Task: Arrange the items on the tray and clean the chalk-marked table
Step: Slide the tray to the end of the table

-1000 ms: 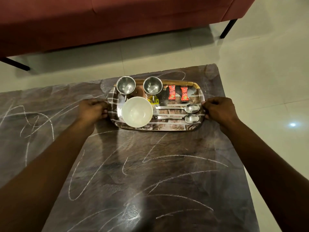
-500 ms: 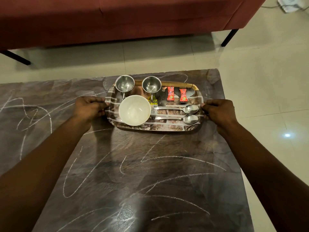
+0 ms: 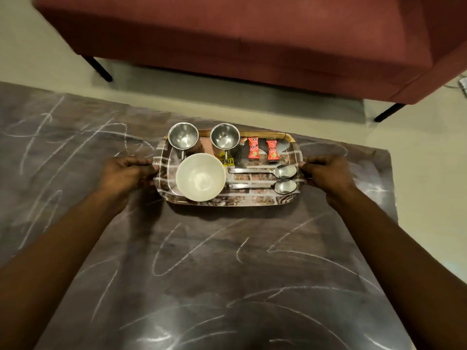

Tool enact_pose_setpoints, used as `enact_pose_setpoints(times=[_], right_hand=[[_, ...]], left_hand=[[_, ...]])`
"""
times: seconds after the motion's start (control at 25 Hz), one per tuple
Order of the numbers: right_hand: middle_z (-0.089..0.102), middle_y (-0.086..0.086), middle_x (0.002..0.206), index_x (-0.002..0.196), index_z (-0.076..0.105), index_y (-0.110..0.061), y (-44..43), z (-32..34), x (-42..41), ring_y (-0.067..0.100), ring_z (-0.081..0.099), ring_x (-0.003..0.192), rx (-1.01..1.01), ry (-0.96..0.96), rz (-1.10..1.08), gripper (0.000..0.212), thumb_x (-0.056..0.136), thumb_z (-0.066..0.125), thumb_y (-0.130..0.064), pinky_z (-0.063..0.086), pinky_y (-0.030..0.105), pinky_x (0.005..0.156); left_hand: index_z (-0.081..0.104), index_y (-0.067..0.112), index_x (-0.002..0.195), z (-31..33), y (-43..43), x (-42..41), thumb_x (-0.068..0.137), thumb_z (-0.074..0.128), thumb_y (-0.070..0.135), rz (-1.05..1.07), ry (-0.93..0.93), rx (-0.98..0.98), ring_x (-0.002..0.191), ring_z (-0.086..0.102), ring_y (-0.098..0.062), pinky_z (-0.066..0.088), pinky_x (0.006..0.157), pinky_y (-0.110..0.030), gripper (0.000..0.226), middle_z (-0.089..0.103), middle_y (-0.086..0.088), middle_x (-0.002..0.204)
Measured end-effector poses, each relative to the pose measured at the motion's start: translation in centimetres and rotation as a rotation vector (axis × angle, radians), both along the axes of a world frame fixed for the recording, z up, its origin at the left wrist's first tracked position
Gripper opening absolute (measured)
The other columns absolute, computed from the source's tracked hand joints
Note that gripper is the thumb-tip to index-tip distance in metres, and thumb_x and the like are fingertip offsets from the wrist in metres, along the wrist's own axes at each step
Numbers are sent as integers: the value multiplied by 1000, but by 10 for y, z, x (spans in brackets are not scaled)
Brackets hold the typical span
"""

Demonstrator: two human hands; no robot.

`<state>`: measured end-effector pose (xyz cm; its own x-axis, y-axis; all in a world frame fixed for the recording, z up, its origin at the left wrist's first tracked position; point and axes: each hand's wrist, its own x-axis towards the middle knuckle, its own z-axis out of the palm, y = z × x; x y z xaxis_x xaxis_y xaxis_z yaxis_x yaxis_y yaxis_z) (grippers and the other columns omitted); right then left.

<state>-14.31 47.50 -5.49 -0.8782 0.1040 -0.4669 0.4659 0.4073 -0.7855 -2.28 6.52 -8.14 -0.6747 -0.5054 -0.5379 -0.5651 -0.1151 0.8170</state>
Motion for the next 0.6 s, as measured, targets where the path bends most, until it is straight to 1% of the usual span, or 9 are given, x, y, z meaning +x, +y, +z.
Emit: enact_pose_setpoints(times=[0.08,0.16,0.24,0.28,0.32,0.4,0.48,0.6], right_hand=[[77,14,84,84,78,-12,-60,4,4,29,72,78,-14,-8,74,18,96,72,1,64,44,78],[76,10,82,83,77,-15,-120,10,9,27,71,78,-22,-14,137,21,97,72,0,64,42,77],[76,12,85,93,78,-8,-183,11,15,27,70,78,-46,-36,201,11,97,72,-1,63,42,77],[76,13,86,99,77,-3,-210,12,16,27,70,77,-48,-42,228,7,97,72,0,63,39,73],[76,14,87,103,76,-1,-237,13,16,26,70,74,-41,-43,254,8,97,72,0,63,34,66],[75,11,84,105,74,-2,-300,14,20,23,69,68,-38,-42,320,9,97,72,1,59,25,53],[72,7,81,105,73,-4,-364,15,23,20,68,67,-34,-28,377,11,95,74,1,58,26,54],[71,3,79,105,75,-8,-447,13,27,15,67,66,8,10,453,15,93,76,2,55,24,55]], left_hand=[[68,-17,115,8,-50,33,87,75,-11,76,12,-10,68,74,-21,63,55,-23,30,72,-26,106],[70,-14,108,18,-97,68,87,73,-12,153,37,-5,65,76,-17,63,55,-24,21,75,-21,99],[74,-6,93,29,-144,107,87,72,-14,229,53,-1,61,77,-13,63,55,-25,10,79,-13,87],[76,-1,89,33,-162,125,87,72,-13,260,59,5,60,77,-12,63,55,-24,13,81,-9,80],[77,2,89,36,-178,140,87,73,-12,291,62,13,61,77,-12,62,55,-23,15,82,-6,75],[78,3,89,42,-215,176,87,75,-10,367,69,26,63,78,-14,64,56,-24,14,82,-6,73],[79,2,91,41,-250,208,87,75,-10,433,66,44,66,78,-19,67,62,-29,13,81,-12,79],[78,3,90,35,-292,247,87,75,-10,526,53,75,67,80,-19,67,67,-31,14,82,-10,79]])
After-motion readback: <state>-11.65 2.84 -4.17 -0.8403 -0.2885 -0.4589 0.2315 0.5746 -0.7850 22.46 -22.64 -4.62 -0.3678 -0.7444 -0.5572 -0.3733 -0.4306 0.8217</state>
